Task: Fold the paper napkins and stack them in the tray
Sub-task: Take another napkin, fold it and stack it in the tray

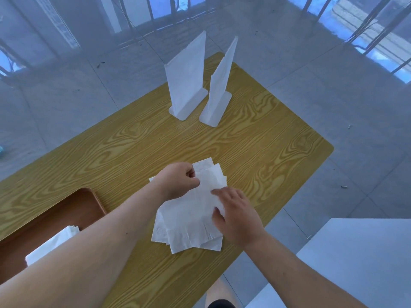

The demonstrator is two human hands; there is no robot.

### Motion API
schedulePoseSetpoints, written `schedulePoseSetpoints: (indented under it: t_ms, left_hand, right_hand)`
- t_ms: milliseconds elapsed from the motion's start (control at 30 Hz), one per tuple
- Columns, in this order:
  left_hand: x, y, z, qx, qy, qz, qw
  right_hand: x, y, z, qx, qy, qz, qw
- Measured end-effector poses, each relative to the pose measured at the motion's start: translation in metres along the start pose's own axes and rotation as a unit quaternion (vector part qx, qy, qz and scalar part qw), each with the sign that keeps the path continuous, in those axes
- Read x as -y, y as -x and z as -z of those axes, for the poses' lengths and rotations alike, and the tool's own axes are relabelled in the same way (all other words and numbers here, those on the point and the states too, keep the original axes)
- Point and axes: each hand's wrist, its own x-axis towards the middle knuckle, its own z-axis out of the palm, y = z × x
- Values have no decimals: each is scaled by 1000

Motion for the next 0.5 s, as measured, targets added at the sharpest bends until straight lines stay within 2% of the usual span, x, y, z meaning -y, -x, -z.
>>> schedulePoseSetpoints:
  t_ms: [67,100,133,200,300,367,500]
  left_hand:
    - [0,18,17,50,189,35,980]
    - [2,27,26,69,292,55,953]
    - [6,37,36,80,379,71,919]
    - [15,58,54,75,486,80,867]
    - [33,88,77,58,570,85,815]
    - [47,106,92,36,607,94,788]
    - [80,143,122,-42,662,102,741]
  right_hand:
    - [-3,-3,7,-57,-95,-106,988]
    - [-3,-6,12,-68,-160,-168,970]
    - [-3,-10,16,-64,-233,-223,944]
    - [2,-21,22,-25,-361,-285,887]
    - [28,-39,19,104,-466,-284,831]
    - [58,-49,11,188,-538,-269,777]
    - [131,-69,-4,299,-620,-186,702]
